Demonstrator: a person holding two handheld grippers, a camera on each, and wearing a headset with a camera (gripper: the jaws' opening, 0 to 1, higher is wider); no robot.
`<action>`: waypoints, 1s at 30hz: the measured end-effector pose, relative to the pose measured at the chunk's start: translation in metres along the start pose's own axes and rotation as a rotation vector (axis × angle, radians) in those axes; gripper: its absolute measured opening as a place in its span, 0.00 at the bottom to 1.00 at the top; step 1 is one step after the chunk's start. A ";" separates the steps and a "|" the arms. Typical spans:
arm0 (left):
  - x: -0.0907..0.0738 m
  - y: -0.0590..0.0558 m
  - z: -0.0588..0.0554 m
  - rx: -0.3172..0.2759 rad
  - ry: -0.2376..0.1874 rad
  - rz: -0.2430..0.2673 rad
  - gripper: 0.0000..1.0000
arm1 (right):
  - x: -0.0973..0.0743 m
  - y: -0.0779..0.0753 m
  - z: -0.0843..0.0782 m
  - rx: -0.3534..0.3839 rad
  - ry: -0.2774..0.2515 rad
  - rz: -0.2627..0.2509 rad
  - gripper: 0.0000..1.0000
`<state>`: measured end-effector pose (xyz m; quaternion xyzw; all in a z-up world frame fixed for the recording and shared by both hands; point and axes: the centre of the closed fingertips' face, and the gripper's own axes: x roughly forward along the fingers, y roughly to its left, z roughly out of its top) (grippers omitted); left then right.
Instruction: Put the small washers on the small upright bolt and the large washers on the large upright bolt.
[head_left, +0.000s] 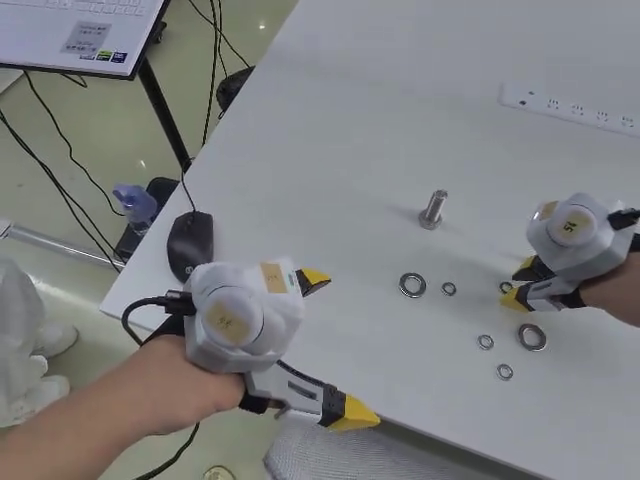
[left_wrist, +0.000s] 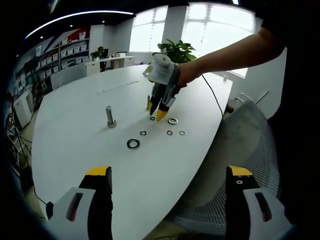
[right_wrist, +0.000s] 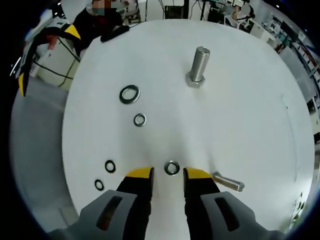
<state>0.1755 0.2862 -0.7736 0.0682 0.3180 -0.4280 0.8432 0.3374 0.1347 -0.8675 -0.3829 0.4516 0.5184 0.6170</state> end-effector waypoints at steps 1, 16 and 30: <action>0.000 0.000 0.000 -0.002 0.000 -0.001 0.94 | 0.001 0.000 -0.001 -0.005 0.007 -0.003 0.25; -0.003 -0.003 -0.005 -0.007 0.006 -0.003 0.91 | 0.002 0.000 -0.001 -0.013 0.031 -0.008 0.20; -0.005 -0.007 -0.009 -0.010 0.022 -0.009 0.88 | 0.003 -0.004 -0.001 -0.006 0.067 -0.022 0.14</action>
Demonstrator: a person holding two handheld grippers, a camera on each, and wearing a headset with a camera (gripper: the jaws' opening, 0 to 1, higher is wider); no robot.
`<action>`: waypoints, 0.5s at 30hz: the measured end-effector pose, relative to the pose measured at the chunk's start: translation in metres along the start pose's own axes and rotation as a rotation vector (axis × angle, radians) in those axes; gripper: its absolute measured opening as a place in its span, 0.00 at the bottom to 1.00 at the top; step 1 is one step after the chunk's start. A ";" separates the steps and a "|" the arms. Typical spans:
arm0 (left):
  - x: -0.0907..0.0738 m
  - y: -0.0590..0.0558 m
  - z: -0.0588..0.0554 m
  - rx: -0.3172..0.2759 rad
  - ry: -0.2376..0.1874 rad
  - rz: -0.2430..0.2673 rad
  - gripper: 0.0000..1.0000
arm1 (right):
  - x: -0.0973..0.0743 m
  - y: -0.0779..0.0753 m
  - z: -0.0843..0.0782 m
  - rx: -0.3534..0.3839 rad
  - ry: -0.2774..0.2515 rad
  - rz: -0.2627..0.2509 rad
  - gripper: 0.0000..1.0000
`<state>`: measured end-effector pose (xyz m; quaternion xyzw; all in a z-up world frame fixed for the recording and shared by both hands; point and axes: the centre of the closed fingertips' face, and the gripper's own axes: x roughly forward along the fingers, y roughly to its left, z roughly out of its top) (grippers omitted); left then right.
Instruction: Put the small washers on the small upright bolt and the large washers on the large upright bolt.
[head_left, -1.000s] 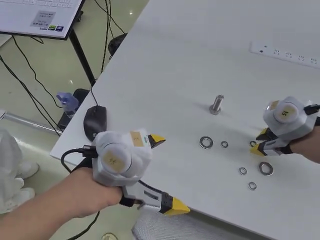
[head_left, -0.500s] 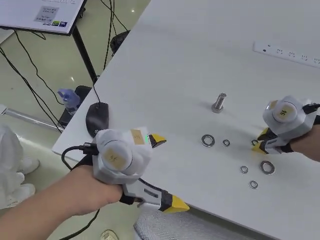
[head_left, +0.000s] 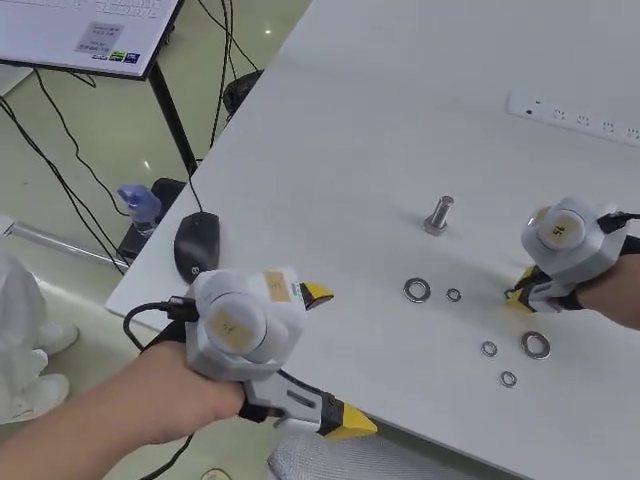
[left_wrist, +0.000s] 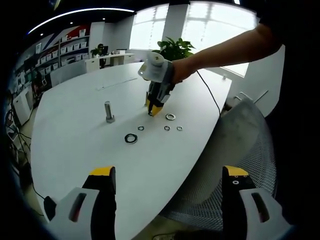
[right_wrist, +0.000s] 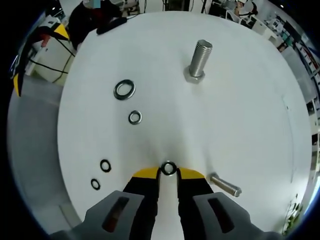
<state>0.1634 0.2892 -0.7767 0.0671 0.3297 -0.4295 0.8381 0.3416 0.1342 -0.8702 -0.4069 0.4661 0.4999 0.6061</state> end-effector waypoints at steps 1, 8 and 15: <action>0.000 0.000 0.000 0.001 0.001 0.000 0.87 | 0.000 -0.001 0.000 0.004 0.005 -0.003 0.14; -0.001 -0.001 0.000 0.001 0.009 -0.003 0.86 | -0.001 -0.002 -0.001 0.032 0.003 0.003 0.13; -0.001 -0.003 0.002 0.011 0.012 -0.005 0.86 | -0.004 0.000 -0.001 0.055 -0.011 0.015 0.13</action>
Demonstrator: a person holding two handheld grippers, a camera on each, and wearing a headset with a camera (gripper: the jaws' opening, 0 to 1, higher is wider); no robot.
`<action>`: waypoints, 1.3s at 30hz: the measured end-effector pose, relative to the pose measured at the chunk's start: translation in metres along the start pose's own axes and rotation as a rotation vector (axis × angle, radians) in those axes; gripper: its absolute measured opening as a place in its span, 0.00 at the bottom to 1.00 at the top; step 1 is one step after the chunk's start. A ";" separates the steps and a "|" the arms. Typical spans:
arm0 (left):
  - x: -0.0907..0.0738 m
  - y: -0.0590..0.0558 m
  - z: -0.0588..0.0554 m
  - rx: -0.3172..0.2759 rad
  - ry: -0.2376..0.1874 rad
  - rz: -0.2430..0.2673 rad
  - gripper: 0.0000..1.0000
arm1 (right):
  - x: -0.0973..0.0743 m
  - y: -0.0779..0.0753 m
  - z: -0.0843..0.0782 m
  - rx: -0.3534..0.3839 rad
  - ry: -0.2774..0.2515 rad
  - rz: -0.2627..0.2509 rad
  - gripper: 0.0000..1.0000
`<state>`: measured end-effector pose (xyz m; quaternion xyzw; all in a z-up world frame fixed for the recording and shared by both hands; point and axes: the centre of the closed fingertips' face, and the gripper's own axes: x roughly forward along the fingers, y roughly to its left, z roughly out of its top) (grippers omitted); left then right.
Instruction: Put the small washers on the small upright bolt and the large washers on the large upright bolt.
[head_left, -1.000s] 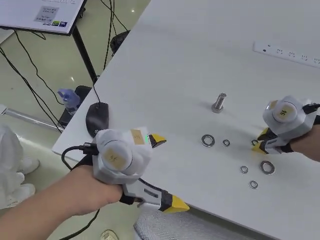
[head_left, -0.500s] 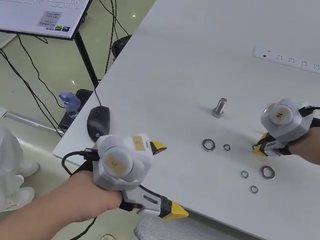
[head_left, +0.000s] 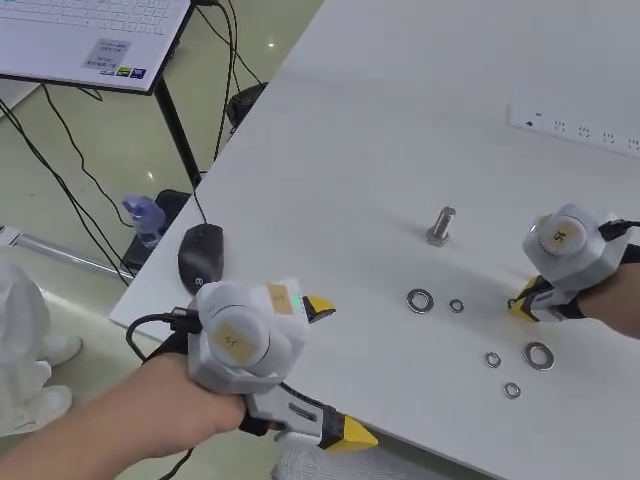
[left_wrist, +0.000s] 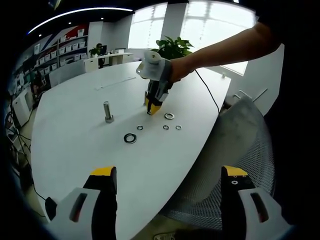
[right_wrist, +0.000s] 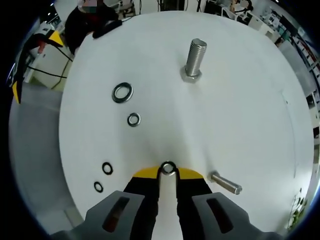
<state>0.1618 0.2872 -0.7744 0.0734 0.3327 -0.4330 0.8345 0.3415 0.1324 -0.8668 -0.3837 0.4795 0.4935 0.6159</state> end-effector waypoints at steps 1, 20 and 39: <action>0.000 0.000 0.000 0.000 0.000 0.000 0.86 | -0.001 0.000 0.000 0.001 -0.002 -0.001 0.13; 0.011 0.005 0.013 0.020 -0.011 -0.013 0.86 | -0.038 -0.001 -0.030 0.069 0.002 0.006 0.13; 0.012 0.013 0.012 0.023 -0.012 0.007 0.91 | -0.066 -0.044 -0.030 0.106 -0.014 -0.045 0.13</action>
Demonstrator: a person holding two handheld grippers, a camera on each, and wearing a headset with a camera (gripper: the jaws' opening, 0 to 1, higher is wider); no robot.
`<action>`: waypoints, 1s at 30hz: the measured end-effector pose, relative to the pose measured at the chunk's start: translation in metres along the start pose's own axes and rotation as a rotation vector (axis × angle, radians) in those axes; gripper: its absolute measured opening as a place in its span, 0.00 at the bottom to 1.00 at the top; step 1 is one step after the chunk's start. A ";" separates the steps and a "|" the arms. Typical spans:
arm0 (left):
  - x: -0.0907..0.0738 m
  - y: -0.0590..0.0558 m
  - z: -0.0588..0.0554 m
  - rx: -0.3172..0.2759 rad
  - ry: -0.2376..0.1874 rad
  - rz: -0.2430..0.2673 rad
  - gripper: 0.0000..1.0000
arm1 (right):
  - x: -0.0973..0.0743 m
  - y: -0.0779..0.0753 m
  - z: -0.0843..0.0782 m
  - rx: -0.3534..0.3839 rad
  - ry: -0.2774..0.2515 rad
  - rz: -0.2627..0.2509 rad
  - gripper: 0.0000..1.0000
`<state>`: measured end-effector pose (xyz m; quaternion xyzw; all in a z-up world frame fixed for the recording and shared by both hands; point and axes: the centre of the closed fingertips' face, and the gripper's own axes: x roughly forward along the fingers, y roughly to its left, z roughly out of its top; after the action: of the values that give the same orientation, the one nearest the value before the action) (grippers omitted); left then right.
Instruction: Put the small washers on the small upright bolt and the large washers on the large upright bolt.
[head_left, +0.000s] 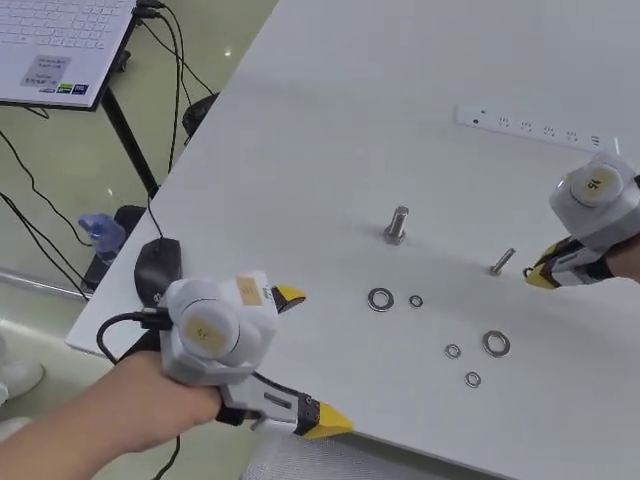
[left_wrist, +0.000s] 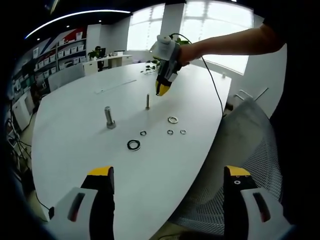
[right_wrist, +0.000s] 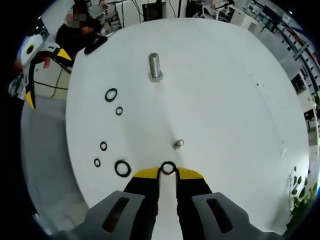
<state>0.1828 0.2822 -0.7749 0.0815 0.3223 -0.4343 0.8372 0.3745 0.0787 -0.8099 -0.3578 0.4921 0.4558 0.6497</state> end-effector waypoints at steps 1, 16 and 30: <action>0.000 0.000 0.000 -0.001 0.000 0.001 0.91 | -0.001 -0.003 0.002 -0.003 -0.001 -0.004 0.13; 0.000 0.012 -0.004 -0.013 -0.001 0.040 0.98 | 0.000 -0.014 0.025 -0.026 -0.015 -0.010 0.13; 0.000 0.011 -0.007 -0.024 0.000 0.032 0.99 | 0.011 -0.016 0.026 -0.042 0.025 -0.002 0.13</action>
<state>0.1876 0.2918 -0.7818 0.0764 0.3264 -0.4170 0.8448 0.3985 0.0996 -0.8133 -0.3775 0.4902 0.4609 0.6362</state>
